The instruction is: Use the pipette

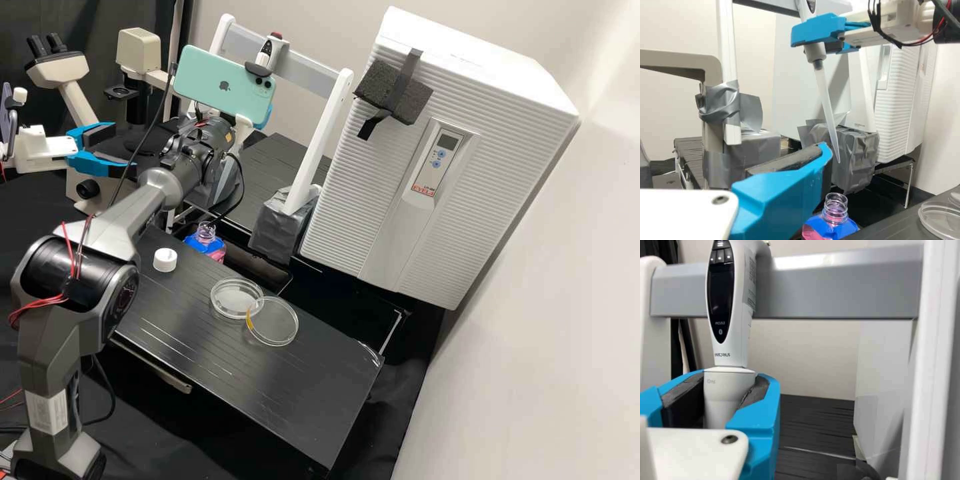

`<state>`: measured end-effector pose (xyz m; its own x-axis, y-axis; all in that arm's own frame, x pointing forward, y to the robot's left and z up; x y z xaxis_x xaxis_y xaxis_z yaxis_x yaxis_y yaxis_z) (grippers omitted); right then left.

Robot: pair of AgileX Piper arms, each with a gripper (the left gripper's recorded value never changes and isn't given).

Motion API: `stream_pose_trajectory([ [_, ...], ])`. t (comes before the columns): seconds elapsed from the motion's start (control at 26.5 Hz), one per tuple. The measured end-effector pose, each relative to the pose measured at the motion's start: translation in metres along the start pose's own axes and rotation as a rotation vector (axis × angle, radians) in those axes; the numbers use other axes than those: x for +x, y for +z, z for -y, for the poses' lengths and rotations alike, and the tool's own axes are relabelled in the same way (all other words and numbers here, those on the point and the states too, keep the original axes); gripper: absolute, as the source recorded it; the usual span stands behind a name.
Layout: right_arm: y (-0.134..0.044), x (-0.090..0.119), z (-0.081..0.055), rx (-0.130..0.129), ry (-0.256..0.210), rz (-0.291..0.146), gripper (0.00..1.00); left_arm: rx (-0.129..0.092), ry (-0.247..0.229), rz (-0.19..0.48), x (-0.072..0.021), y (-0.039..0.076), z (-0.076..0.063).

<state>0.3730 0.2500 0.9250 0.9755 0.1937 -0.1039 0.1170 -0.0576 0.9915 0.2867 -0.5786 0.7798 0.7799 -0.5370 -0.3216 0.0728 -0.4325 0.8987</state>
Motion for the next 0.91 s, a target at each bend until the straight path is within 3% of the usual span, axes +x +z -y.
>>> stream_pose_trajectory([
  [0.19, 0.001, 0.000, 0.004, 0.000, 0.006, -0.012, 0.00, -0.003, -0.008, -0.003, 0.0008, -0.001, 0.003],
  [0.23, 0.001, 0.000, 0.005, 0.000, 0.007, -0.016, 1.00, -0.003, -0.008, -0.003, 0.0008, -0.001, 0.003],
  [0.38, 0.003, 0.000, 0.006, -0.003, 0.010, -0.013, 1.00, -0.003, -0.008, -0.003, 0.0009, -0.001, 0.003],
  [0.57, 0.003, 0.000, 0.005, -0.026, 0.024, -0.013, 1.00, -0.004, -0.010, 0.003, 0.0013, 0.000, 0.003],
  [0.76, 0.007, 0.000, 0.007, -0.028, 0.046, -0.022, 1.00, -0.007, -0.016, 0.011, 0.0014, 0.003, 0.005],
  [0.91, 0.012, -0.003, 0.012, -0.034, 0.035, -0.017, 1.00, -0.028, -0.016, -0.003, -0.0006, 0.004, 0.008],
])
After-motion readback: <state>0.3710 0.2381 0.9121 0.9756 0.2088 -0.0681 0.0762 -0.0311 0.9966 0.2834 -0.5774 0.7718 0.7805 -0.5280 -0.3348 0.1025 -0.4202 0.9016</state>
